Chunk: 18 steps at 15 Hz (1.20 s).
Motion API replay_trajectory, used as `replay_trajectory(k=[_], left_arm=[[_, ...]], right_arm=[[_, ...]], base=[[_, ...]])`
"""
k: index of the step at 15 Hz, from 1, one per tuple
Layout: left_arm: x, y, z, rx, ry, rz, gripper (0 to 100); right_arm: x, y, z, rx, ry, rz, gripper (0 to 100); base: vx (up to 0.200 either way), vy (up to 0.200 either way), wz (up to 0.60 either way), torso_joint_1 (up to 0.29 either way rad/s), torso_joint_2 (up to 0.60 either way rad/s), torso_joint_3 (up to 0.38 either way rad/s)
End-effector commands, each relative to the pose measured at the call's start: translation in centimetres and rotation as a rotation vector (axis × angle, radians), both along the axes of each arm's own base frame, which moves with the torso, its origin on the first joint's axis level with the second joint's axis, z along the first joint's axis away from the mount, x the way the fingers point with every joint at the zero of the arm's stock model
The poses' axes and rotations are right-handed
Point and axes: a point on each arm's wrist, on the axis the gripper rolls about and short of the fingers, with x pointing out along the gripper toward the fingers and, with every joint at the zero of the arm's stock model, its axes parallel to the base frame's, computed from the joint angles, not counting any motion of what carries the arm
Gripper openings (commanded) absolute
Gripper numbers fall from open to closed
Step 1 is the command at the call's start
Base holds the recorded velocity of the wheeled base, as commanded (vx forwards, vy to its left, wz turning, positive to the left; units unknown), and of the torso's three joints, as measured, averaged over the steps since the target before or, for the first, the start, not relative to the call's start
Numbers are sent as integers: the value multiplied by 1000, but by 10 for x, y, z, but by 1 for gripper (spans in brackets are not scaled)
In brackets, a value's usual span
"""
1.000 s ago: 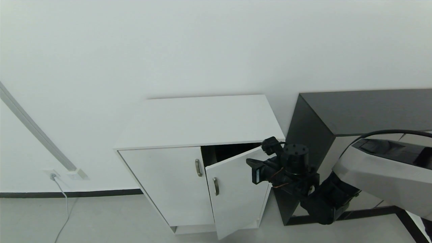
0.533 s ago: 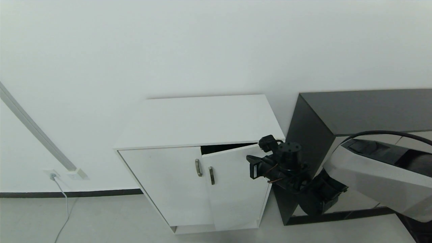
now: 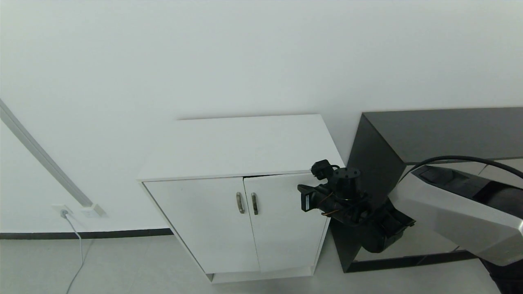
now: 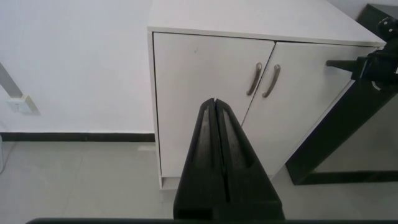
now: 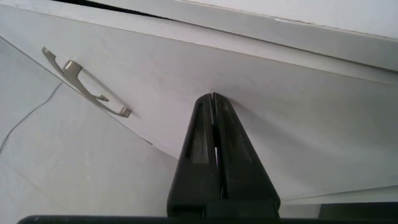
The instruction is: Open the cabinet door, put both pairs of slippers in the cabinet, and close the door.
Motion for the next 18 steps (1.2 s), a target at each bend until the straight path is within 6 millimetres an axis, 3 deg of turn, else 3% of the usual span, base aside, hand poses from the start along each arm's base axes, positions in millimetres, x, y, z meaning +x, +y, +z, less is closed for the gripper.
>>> replay_trajectory(k=[1, 18], left_arm=[[0, 0, 0, 0, 1, 0, 0], [0, 0, 0, 0, 1, 2, 0]], right_arm=[[4, -2, -2, 1, -1, -8, 0], [7, -9, -8, -8, 14, -28, 0]], base=[[0, 0, 0, 0, 0, 0], [0, 0, 0, 0, 0, 0]])
